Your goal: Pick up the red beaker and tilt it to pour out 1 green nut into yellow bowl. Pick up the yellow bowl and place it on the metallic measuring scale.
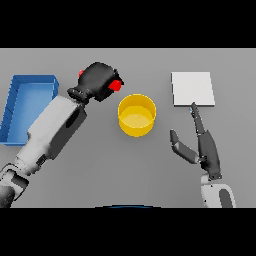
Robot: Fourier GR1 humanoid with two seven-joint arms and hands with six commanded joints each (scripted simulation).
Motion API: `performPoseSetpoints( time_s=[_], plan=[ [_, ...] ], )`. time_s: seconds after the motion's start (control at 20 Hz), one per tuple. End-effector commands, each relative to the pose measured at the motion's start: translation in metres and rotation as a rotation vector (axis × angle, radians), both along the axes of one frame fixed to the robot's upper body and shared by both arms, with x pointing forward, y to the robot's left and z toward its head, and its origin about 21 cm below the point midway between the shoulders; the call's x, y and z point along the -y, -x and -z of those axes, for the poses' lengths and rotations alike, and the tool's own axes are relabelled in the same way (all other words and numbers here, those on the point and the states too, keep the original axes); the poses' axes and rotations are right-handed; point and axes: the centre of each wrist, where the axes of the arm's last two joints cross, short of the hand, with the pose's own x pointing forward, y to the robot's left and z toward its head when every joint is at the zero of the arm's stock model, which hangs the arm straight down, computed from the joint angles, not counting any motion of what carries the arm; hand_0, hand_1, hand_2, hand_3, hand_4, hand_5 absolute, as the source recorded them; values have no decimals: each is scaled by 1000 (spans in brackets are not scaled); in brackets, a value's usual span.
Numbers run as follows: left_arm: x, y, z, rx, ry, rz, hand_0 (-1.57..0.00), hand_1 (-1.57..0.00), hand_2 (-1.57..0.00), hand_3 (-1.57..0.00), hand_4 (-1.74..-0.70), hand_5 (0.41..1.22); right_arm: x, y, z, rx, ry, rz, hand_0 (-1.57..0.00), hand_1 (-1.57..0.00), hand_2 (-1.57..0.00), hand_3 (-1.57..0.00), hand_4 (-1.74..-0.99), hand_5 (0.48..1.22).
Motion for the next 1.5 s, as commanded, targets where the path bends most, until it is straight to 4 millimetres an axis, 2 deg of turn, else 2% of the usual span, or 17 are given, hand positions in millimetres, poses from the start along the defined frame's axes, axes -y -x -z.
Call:
performPoseSetpoints(
  time_s=[0.0,0.2,0.35,0.6,0.85,1.05,1.2,1.45],
  plan=[
    [5,-2,-3,5,-83,40,-1569,-1570,-1569,-1569,-1740,1199,0,-1,1,-8,1,8,1,1,1,1,-1068,689],
    [32,-8,-12,15,-354,121,-1570,-1570,-1570,-1570,-1582,1212,0,-2,0,-10,-20,5,1,1,1,1,-1063,681],
    [42,-11,-16,22,-504,154,-1571,-1571,-1571,-1571,-1657,1216,1,-2,2,-29,-23,6,1,1,1,1,-1056,672],
    [61,-14,-19,94,-761,193,-1571,-1571,-1571,-1571,-1712,1219,1,-5,0,-33,-20,-22,1,1,1,1,-1064,690],
    [71,-16,-22,172,-878,218,-1571,-1571,-1571,-1571,-1732,1220,-3,-6,2,-35,-32,-17,1,1,1,1,-1060,696],
    [81,-9,-9,247,-939,239,-1571,-1571,-1571,-1571,-1736,1221,-4,-3,1,-16,-52,-19,1,1,1,1,-1053,697],
    [90,-5,-7,302,-1021,291,-1571,-1571,-1571,-1571,-1735,1221,-3,-4,1,-16,-25,4,1,1,1,1,-1076,678],
    [104,-4,-17,363,-1202,356,-1571,-1571,-1571,-1571,-1733,1221,-6,-6,1,-4,-21,-1,1,1,1,1,-1063,673]
  ],
)
